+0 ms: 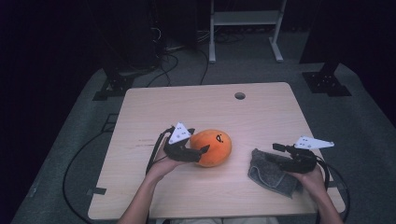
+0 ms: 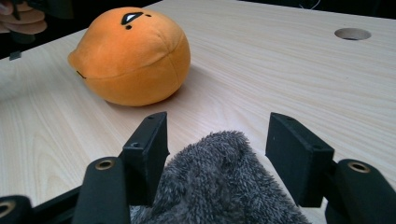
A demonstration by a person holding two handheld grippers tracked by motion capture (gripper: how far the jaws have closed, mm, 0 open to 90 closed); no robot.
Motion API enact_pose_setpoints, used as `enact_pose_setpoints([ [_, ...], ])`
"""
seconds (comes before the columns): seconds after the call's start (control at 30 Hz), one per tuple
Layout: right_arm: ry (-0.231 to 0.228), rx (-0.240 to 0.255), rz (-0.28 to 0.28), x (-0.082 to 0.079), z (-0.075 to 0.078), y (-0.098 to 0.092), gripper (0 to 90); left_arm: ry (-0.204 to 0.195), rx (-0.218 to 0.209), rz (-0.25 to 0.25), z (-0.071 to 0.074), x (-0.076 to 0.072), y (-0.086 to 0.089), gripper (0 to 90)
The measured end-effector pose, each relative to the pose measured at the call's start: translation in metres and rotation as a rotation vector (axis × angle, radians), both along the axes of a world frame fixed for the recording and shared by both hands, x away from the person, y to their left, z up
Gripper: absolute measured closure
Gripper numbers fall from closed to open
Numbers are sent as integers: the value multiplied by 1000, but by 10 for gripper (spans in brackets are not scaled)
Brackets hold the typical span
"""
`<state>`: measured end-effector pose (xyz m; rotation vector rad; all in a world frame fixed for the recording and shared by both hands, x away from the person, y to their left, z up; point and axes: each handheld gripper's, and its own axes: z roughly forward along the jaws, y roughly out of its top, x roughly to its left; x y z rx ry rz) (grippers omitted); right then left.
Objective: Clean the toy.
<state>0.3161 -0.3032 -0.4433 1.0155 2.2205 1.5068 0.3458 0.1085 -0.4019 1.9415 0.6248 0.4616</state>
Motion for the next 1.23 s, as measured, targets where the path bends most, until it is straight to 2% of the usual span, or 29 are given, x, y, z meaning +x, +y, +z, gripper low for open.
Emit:
enact_pose_setpoints([
  [0.17, -3, 3, -8, -1, 0, -1, 358, 17, -3, 20, -4, -5, 12, 148],
  [0.27, -1, 5, -13, -1, 0, -2, 355, 13, 11, 17, -7, -9, 16, 140],
  [0.5, 1, 0, -17, -1, 0, -2, 349, 23, 9, 33, -11, -14, 25, 119],
  [0.77, 5, 3, -19, -1, 0, -3, 342, 44, 5, 64, -22, -21, 37, 104],
  [0.9, 6, -4, -25, -1, -1, -3, 325, 51, 19, 80, -28, -24, 43, 101],
  [1.13, 12, -6, -30, -1, -2, -4, 318, 39, 10, 92, -37, -33, 50, 97],
  [1.23, 12, -8, -33, -1, -3, -4, 317, 32, 26, 95, -40, -35, 53, 95],
])
